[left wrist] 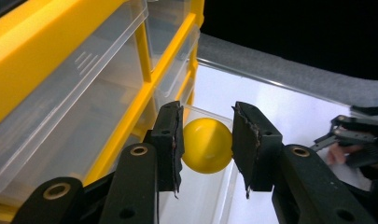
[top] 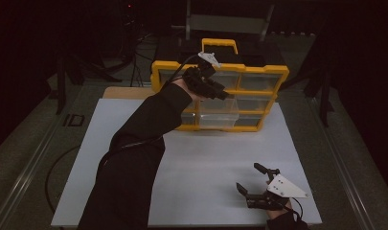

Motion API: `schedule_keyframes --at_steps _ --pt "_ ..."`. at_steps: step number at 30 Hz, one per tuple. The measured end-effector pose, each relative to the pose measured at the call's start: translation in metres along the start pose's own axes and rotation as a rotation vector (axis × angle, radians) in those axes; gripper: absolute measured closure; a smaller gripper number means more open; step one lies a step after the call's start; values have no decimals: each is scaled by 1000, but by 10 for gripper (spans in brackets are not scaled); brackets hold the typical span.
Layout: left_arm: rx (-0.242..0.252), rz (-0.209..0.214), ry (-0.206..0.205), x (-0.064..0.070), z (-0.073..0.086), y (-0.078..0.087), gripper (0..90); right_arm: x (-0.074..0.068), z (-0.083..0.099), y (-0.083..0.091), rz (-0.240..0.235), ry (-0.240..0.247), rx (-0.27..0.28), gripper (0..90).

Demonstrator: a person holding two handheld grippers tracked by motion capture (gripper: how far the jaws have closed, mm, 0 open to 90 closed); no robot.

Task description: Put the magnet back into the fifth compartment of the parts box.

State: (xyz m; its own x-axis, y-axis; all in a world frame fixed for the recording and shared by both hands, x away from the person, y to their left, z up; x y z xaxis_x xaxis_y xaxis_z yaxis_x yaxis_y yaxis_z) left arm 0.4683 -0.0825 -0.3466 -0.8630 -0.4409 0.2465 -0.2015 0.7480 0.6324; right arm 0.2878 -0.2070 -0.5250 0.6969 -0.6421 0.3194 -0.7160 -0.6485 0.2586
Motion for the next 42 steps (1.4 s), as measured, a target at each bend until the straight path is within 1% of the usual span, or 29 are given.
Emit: schedule_keyframes --at_steps 2,3,5,8,11,12,17,24,25,32,36,38,41,42 --pt "1 -4 -2 0 0 0 641 0 0 0 0 2 1 93" --pt "-1 -6 4 -1 0 0 641 0 0 0 0 1 0 93" --pt "-3 -13 -3 -1 1 -2 641 0 0 0 -3 1 1 93" --pt "0 -9 1 -3 2 -3 641 -1 -1 -1 -2 4 2 94" --pt "8 4 10 -3 3 -4 641 0 -1 -1 -2 5 3 93" --pt "5 5 5 -3 4 -6 641 0 -1 -1 -3 4 3 93" --pt "-6 11 15 -7 9 -14 641 0 -1 0 -1 4 4 93" --pt "-20 6 26 -13 16 -22 641 0 0 0 -2 3 3 93" --pt "-21 11 35 -13 17 -23 641 0 0 0 -1 4 2 93" --pt "-28 5 47 -19 23 -31 641 0 0 0 0 11 4 93" --pt "-50 -4 45 -22 28 -36 640 0 0 0 -1 10 2 94" --pt "-57 -2 46 -22 30 -37 641 0 0 0 -2 8 2 93" --pt "-60 -9 46 -23 32 -39 641 0 0 0 -3 8 1 93" --pt "-59 -21 41 -24 32 -39 640 0 0 0 -3 9 1 93"
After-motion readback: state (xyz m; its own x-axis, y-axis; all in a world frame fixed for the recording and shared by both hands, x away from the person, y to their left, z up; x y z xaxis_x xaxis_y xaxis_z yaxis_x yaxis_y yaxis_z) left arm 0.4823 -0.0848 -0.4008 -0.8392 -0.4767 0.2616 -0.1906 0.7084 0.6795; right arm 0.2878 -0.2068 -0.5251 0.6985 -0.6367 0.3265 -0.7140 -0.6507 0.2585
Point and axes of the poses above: each handheld gripper's, and its own axes: y roughly backward along the jaws, z roughly out of its underside, x roughly to its right, the point moved 10 cm from there along -y, roughly forward along the jaws, and after that the axes turned 14 degrees about y, right-handed, at the moved point
